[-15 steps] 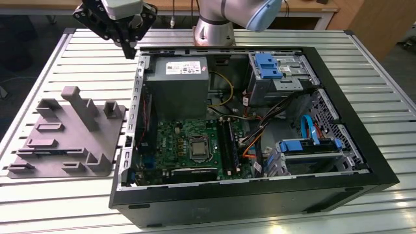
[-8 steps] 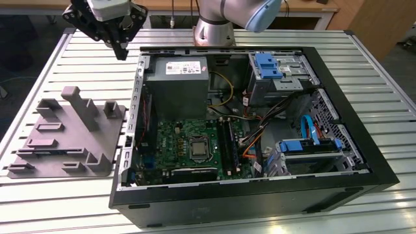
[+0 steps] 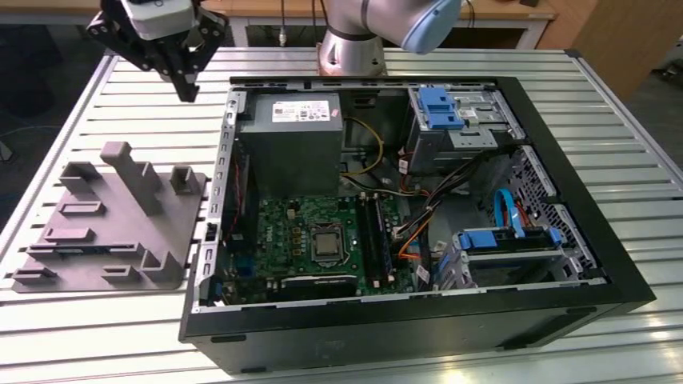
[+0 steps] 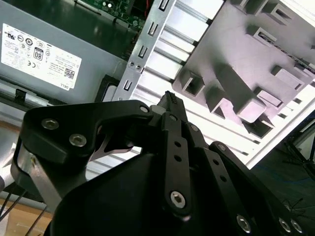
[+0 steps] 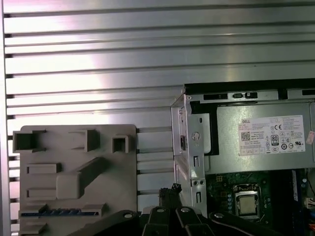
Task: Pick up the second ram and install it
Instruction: 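Reach for the second ram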
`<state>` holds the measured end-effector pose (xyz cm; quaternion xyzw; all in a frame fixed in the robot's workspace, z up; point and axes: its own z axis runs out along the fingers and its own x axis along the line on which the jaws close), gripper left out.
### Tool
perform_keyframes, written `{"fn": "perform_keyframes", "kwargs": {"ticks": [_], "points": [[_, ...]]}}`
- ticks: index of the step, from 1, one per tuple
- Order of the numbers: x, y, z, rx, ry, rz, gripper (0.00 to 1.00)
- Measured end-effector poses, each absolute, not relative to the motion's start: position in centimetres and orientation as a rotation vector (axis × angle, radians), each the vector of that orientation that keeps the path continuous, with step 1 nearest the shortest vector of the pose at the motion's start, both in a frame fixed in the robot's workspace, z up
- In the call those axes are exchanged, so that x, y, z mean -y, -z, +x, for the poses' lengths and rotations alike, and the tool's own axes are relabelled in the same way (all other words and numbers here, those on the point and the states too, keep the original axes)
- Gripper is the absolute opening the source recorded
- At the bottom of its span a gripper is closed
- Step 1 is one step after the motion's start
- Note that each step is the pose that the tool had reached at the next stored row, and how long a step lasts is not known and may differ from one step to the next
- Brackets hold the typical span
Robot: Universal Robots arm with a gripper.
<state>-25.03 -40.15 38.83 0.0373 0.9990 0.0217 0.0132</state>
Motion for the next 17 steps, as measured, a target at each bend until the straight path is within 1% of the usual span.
{"fn": "perform_keyframes", "kwargs": {"ticks": [17], "points": [[40.4, -38.5, -30.2, -3.112, -0.068, 0.115, 0.10]]}}
